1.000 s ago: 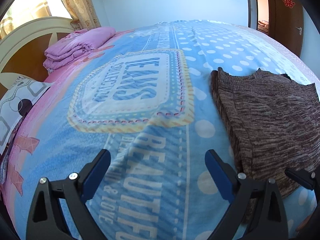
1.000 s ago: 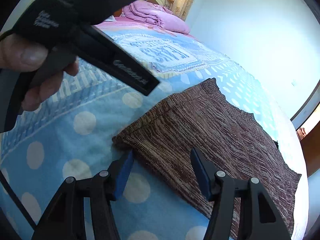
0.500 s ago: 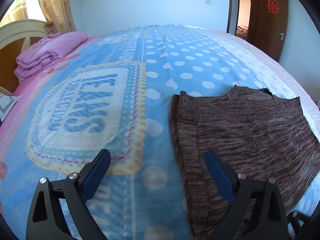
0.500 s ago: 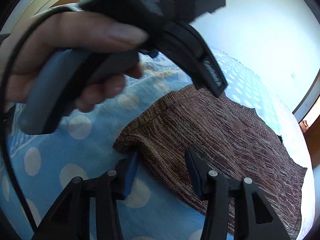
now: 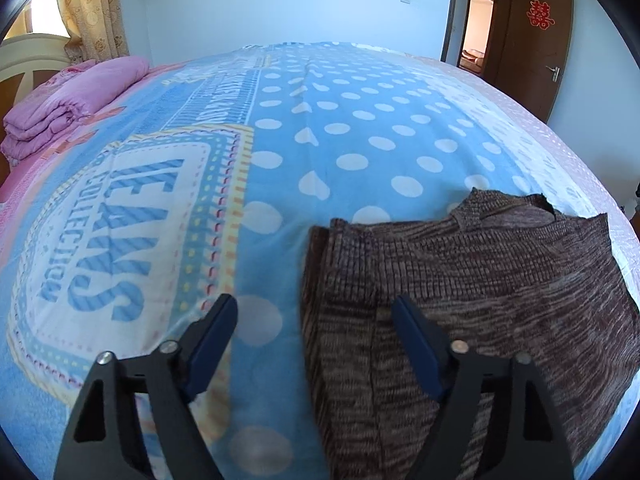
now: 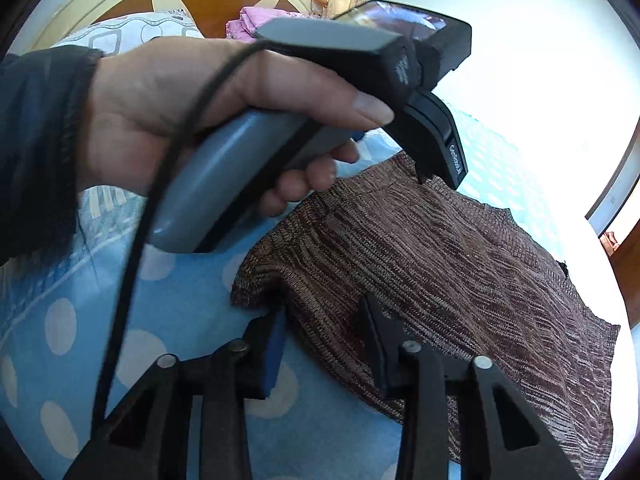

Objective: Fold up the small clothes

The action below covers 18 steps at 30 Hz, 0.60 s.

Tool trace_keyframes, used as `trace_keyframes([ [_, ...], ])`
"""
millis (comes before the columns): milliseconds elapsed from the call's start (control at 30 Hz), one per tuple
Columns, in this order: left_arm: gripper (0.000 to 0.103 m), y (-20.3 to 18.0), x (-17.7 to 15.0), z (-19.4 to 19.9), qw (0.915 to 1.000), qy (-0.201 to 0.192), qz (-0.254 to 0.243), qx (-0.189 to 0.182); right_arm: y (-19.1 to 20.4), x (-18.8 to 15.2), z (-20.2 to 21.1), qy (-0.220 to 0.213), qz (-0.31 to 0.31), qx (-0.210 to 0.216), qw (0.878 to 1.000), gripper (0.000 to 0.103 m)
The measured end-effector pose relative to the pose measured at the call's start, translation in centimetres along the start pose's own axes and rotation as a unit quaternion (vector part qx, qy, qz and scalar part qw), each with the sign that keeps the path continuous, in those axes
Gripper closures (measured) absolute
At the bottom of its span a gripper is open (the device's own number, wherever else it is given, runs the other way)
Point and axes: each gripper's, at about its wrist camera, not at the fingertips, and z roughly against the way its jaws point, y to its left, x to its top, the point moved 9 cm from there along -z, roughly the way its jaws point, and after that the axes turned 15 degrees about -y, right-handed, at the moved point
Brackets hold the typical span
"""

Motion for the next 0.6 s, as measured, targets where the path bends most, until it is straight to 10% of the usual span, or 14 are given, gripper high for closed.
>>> trace_keyframes([
  [267,0.035,0.2,0.0,-2.1,0.9986,0.031,0.034,-0.025,1.1,0.1,0.2,-0.001,0.01,-0.01,1.0,0.084],
  [433,0.092,-0.9,-0.4,-2.1,0.9954,0.046,0.048,-0.07,1.0,0.1,0.4,-0.001,0.0,-0.005,1.0,0.094],
  [600,0.094,-0.8,0.0,-1.7,0.9952,0.053,0.063,-0.052,-0.8,1.2,1.9,-0.033,-0.05,0.01,0.998,0.095],
])
